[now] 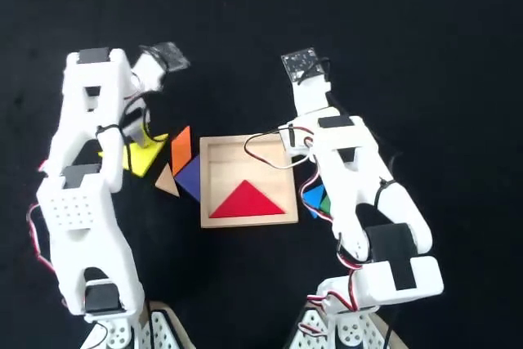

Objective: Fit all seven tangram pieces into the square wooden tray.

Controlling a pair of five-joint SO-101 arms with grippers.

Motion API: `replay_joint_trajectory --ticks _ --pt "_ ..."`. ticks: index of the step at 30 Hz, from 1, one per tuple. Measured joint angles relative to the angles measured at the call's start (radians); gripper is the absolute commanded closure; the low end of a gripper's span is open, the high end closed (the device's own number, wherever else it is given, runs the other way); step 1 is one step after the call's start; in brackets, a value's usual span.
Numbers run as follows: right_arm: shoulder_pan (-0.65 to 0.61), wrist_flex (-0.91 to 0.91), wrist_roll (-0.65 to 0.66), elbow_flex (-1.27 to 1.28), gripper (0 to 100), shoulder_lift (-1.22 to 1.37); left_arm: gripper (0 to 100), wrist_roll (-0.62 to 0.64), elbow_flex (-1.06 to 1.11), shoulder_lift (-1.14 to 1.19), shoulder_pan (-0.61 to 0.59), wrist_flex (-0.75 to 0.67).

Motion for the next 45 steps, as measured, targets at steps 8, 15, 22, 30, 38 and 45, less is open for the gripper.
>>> replay_joint_trajectory --ticks 8,15,22,30,38,45 --pt "0.0 0.0 0.0 0.0 98.7 0.0 69 -0.204 -0.003 0.003 -0.011 0.141" --pt "0.0 0.0 0.0 0.0 98.7 0.0 69 -0.353 -0.066 0.003 -0.011 0.281" --pt "0.0 0.0 0.0 0.0 98.7 0.0 69 -0.361 -0.041 0.003 -0.002 0.259" --pt "0.0 0.0 0.0 0.0 98.7 0.0 69 -0.311 0.078 -0.002 0.023 0.12" --pt "0.0 0.0 0.0 0.0 98.7 0.0 69 -0.308 0.121 0.002 0.028 0.055" --pt "0.0 0.0 0.0 0.0 98.7 0.0 69 -0.336 0.11 0.002 0.028 0.083"
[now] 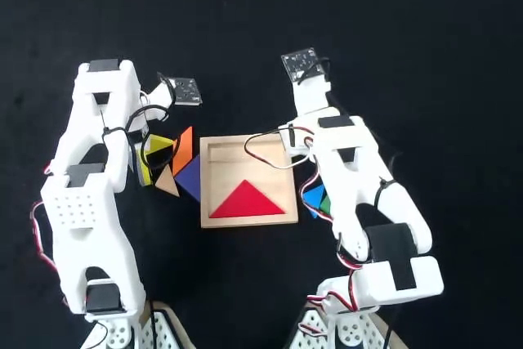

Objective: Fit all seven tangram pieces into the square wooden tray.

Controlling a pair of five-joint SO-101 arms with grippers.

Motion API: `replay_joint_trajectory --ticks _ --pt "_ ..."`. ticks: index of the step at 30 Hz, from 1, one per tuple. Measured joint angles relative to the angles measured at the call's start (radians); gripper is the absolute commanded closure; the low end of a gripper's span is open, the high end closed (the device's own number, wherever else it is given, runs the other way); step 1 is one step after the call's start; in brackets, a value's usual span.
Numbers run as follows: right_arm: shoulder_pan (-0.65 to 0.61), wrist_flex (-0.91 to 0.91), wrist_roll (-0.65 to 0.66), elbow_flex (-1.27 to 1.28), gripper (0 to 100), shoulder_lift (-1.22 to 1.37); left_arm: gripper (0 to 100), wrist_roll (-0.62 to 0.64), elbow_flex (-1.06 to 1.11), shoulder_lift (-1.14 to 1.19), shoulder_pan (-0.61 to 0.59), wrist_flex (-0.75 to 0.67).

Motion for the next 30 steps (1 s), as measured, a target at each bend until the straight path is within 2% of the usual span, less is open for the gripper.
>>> replay_joint_trajectory --ticks 5,12,16,25,30 --pt "0.0 0.0 0.0 0.0 98.7 0.0 71 0.0 -0.009 0.0 -0.011 0.011" --pt "0.0 0.0 0.0 0.0 98.7 0.0 88 0.0 -0.11 0.002 -0.011 0.115" --pt "0.0 0.0 0.0 0.0 98.7 0.0 95 0.0 -0.137 0.002 -0.011 0.133" --pt "0.0 0.0 0.0 0.0 98.7 0.0 97 0.0 -0.14 0.002 -0.011 0.14" --pt "0.0 0.0 0.0 0.0 98.7 0.0 97 0.094 -0.172 -0.006 0.012 0.272"
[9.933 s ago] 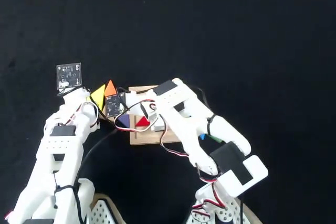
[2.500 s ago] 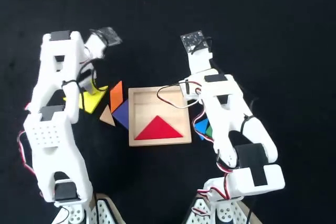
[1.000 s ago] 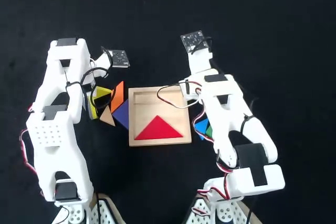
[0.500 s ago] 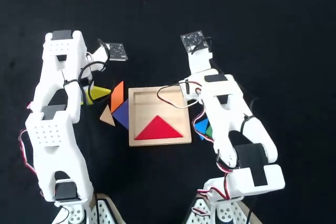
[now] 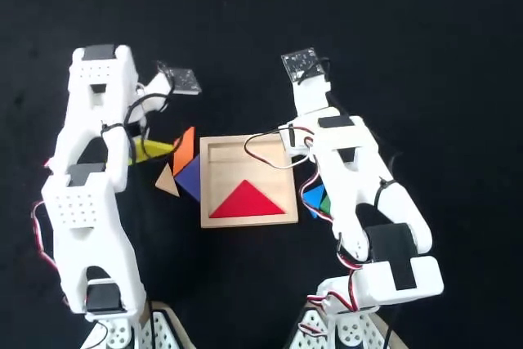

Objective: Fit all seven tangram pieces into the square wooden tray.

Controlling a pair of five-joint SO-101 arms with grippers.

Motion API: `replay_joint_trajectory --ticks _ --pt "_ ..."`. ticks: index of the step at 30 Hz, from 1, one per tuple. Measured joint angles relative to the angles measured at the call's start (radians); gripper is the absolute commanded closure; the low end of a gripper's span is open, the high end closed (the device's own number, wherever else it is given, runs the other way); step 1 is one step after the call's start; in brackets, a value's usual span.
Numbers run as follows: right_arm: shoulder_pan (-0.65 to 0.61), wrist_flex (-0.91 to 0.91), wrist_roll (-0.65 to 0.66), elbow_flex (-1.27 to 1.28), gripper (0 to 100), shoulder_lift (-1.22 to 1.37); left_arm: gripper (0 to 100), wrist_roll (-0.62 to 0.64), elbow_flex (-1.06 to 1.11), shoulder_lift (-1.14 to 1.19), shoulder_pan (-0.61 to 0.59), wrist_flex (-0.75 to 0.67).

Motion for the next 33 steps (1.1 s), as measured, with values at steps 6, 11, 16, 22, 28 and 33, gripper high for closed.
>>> replay_joint_trajectory --ticks 6,11,16,22,28,33 --pt "0.011 0.0 0.002 0.0 98.7 0.0 97 0.44 -0.032 -0.198 0.078 0.029" --pt "0.071 0.0 -0.002 0.0 98.8 0.0 97 0.87 0.037 -0.491 0.203 0.031" --pt "0.135 -0.005 -0.002 0.0 98.8 0.0 97 1.24 0.216 -0.681 0.347 -0.044" --pt "0.206 -0.071 -0.052 0.0 98.7 0.0 97 1.553 0.491 -0.655 0.376 -0.315" --pt "0.255 -0.147 -0.057 0.0 98.7 0.003 97 1.746 0.667 -0.598 0.377 -0.497" --pt "0.304 -0.167 -0.058 -0.012 98.7 0.069 97 1.846 0.701 -0.597 0.427 -0.545"
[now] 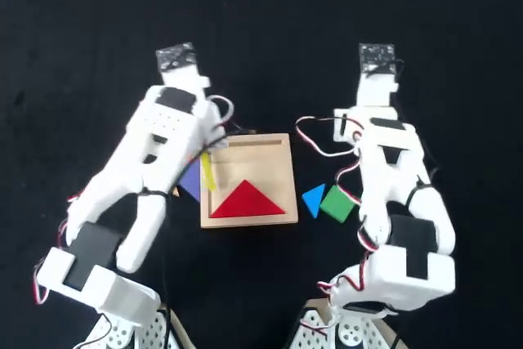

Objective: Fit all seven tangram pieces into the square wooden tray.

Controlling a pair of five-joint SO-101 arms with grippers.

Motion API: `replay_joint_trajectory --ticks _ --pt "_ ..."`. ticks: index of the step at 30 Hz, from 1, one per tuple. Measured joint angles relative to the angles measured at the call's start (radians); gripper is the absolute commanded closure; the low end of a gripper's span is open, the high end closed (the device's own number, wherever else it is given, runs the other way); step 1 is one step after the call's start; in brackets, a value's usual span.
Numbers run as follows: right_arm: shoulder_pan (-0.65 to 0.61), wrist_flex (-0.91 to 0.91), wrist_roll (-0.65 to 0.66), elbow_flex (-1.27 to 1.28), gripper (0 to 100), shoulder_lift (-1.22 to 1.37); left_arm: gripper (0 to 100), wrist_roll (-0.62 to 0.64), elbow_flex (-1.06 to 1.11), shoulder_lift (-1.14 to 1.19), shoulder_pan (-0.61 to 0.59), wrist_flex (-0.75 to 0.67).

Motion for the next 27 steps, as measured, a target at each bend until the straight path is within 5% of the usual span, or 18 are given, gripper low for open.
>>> replay_joint_trajectory --ticks 27 --pt "0.011 0.029 0.0 -0.028 98.8 0.015 97 -0.078 0.087 0.008 0.049 -0.087"
